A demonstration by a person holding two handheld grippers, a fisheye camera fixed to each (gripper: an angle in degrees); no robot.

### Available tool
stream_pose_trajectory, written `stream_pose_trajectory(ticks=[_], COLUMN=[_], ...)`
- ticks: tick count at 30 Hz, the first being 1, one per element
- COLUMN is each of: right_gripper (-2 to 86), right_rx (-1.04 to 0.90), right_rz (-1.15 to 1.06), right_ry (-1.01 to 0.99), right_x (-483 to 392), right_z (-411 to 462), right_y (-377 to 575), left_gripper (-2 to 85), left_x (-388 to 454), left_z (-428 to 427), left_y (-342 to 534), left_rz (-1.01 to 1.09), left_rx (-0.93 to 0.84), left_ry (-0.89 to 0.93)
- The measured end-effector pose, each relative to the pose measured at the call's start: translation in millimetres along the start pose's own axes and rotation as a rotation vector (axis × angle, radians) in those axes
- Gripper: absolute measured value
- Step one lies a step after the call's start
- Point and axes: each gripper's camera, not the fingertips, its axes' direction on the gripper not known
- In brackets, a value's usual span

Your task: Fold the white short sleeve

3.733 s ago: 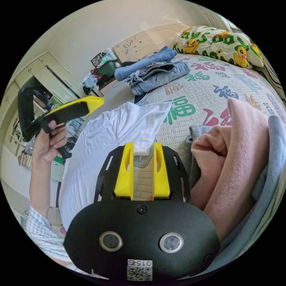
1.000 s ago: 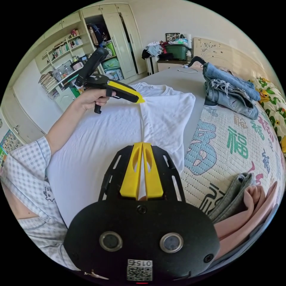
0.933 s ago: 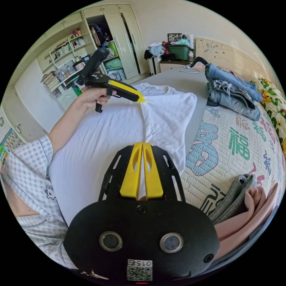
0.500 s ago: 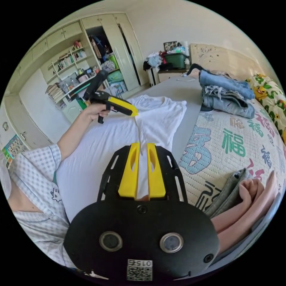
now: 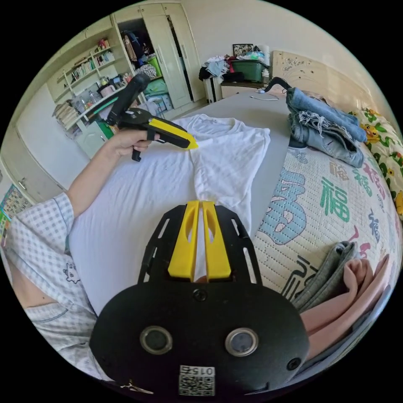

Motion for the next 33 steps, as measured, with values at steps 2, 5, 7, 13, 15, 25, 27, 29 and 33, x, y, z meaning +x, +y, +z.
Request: stream_pose_trajectory(ticks=[2,5,7,13,15,25,27,29,33], right_gripper=[-0.3,-0.3,-0.4,-0.4,-0.5,-0.9,-1.0,-0.9,-0.7], right_rx=[0.058,-0.01,-0.098,0.102,0.216,-0.025,-0.035,-0.034,0.135], right_rz=[0.054,0.066,0.04,0.052,0.06,0.123,0.13,0.146,0.175], right_ry=[-0.131,-0.146,-0.138,-0.107,-0.056,0.231,0.215,0.193,0.163], right_x=[19,33,34,46,48,57,61,68,77], right_z=[-5,11,30,24,26,153,163,172,171], right_y=[5,8,7,21,26,18,21,29,45], left_gripper=[0.4,0.2,0.4,1.4,1.7,1.6,1.6,1.5,2.0], left_x=[-2,-5,-9,-19,-14,13,-3,-16,-48], left_z=[-4,-7,-2,-18,-32,1,0,-2,-46], left_y=[2,5,7,17,19,23,28,34,59], left_rz=[-0.001,0.007,0.007,0.0,0.025,0.156,0.108,0.077,0.014], left_rx=[0.012,0.0,-0.036,-0.022,0.046,-0.001,-0.005,-0.002,0.063], left_ry=[0.003,0.023,0.033,-0.013,0.025,0.065,0.115,0.163,0.208])
